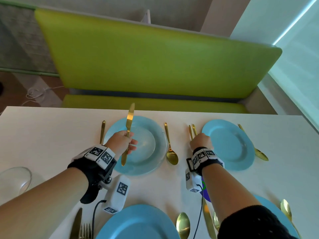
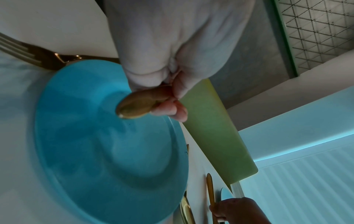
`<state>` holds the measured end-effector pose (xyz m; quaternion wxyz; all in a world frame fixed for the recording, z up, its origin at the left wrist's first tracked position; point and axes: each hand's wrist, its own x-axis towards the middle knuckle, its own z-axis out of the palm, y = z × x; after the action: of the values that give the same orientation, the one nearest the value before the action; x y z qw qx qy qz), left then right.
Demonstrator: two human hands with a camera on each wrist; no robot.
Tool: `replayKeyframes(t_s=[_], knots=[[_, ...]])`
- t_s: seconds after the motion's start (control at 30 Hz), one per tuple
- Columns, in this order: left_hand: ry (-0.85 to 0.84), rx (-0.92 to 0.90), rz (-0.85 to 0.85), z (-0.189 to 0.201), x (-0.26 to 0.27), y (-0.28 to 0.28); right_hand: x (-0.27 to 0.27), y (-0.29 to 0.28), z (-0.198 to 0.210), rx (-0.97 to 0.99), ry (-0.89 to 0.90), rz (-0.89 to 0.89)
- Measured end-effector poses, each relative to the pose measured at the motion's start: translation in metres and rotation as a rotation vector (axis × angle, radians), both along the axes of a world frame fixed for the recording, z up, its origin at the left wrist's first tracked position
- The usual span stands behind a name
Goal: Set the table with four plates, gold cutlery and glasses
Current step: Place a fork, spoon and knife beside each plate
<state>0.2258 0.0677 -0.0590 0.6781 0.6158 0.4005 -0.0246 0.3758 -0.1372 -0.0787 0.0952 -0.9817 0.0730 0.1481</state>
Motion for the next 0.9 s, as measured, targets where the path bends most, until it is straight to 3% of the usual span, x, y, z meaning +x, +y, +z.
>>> replayKeyframes(t_s=[0.3, 0.9], knots=[[0.018, 0.030, -0.012, -0.0004, 0.0034, -0.0037, 0.0101, -0.0031, 0.0039, 0.022, 0.046, 0.004], [0.035, 0.039, -0.023, -0.0051, 0.0031, -0.0054, 0.0104, 0.0028, 0.0006, -0.044, -0.039, 0.024]])
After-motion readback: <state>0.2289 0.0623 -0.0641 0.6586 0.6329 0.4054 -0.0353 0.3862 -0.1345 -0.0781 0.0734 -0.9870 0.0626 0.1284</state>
